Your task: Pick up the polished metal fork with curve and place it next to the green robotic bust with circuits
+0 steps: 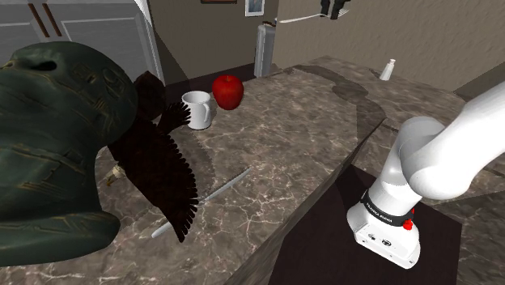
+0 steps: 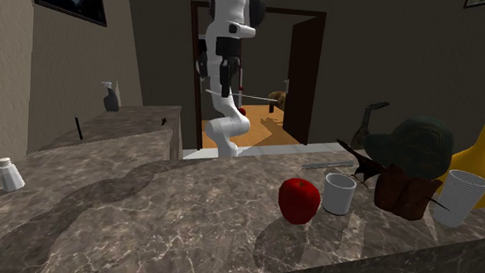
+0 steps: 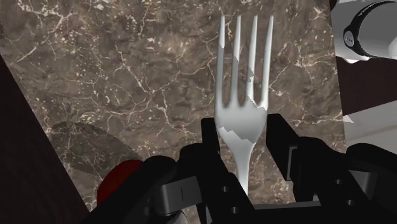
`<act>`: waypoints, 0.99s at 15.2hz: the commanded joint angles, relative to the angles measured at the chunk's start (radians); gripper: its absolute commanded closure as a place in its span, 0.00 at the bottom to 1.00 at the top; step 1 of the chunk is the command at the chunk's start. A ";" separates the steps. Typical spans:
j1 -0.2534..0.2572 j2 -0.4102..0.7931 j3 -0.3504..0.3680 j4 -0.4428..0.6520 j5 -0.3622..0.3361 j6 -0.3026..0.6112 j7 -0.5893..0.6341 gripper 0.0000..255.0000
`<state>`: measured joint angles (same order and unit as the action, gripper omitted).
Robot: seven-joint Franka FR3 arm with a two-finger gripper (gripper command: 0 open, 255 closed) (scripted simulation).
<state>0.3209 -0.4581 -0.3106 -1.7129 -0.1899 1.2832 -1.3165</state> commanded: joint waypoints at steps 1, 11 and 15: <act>0.002 0.017 0.000 0.043 0.003 -0.026 -0.004 1.00; 0.031 0.018 0.103 0.101 0.044 -0.101 0.123 1.00; 0.052 0.006 0.184 0.085 0.080 -0.109 0.232 1.00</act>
<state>0.3678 -0.4482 -0.1483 -1.6157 -0.1197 1.1700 -1.1164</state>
